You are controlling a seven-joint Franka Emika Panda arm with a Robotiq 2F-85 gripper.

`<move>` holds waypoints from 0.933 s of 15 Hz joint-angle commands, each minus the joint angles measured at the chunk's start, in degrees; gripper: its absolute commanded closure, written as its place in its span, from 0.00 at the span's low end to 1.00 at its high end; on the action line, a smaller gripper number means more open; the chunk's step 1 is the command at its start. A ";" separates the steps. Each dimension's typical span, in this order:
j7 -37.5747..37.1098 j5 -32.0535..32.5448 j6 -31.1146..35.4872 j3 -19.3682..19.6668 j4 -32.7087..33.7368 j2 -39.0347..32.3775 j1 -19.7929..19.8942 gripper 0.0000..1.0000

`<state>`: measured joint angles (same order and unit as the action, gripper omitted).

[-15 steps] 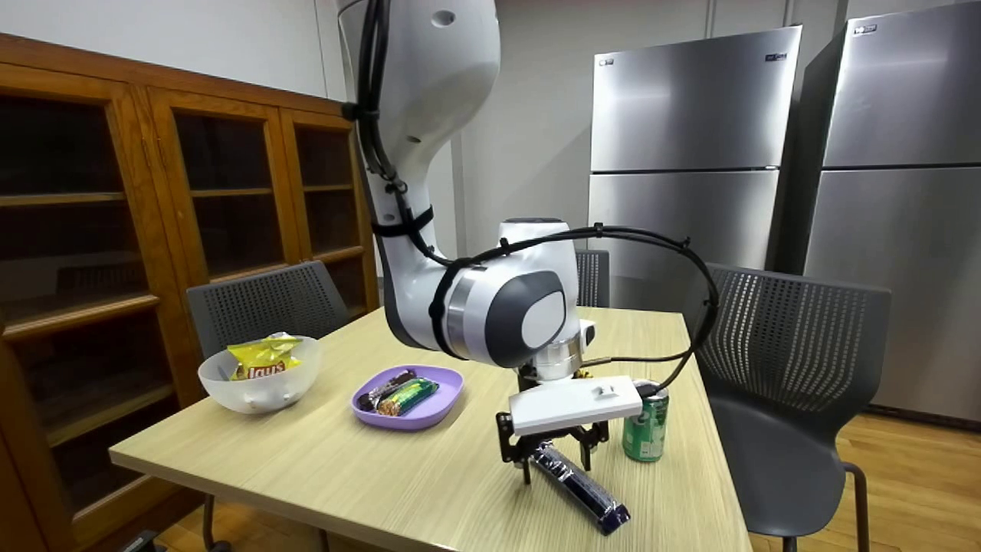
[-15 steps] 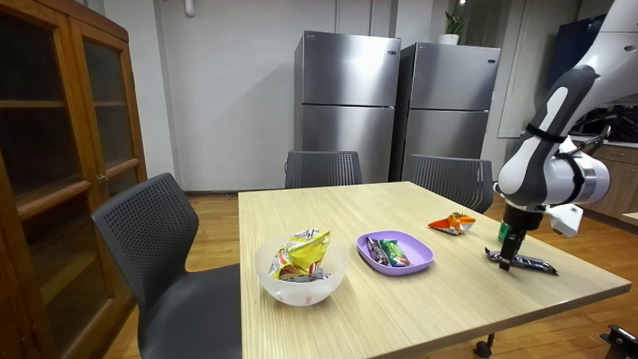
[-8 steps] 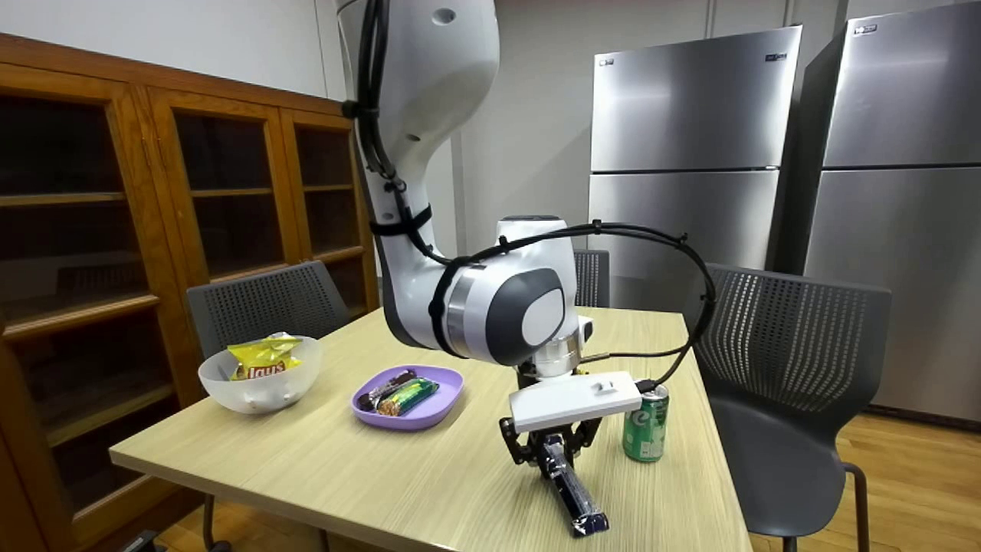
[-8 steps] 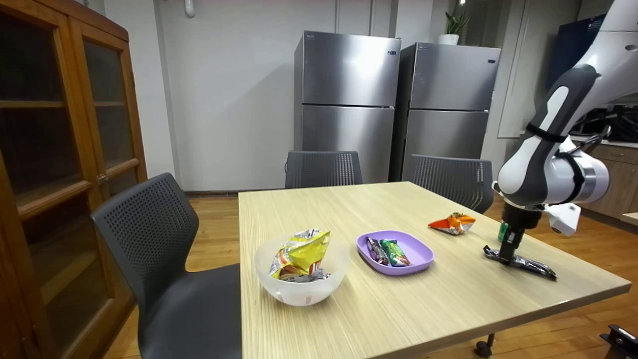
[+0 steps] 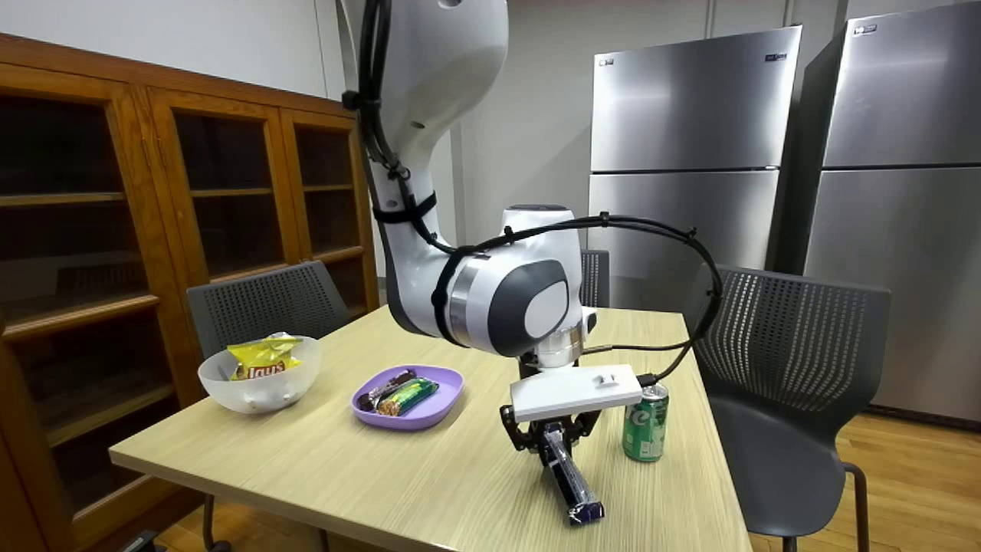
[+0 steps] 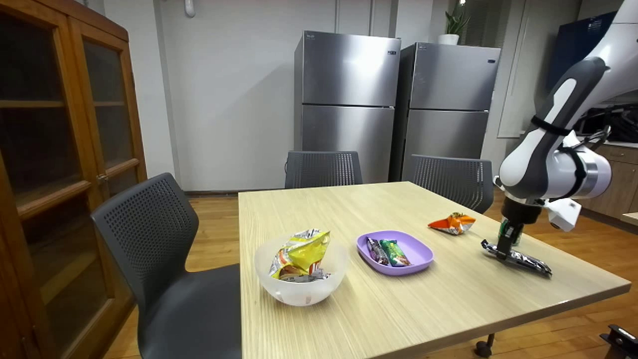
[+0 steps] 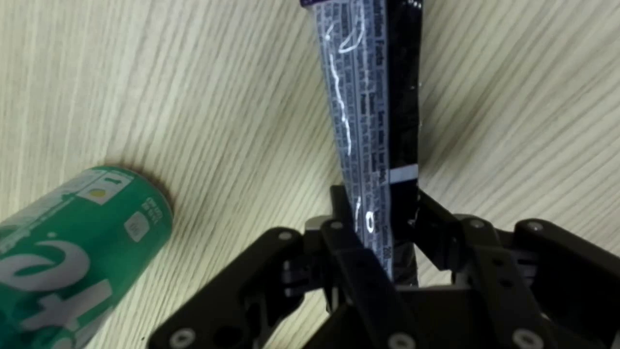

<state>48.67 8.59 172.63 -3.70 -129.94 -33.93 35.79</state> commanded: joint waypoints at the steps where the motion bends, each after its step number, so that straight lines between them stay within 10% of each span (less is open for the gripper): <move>1: 1.58 -1.33 -2.91 -5.50 -2.01 4.19 4.16 0.91; 14: -4.88 -9.74 -10.16 -8.36 -0.73 8.46 -5.93 0.91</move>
<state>46.69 1.42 165.61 -12.65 -130.30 -28.24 33.28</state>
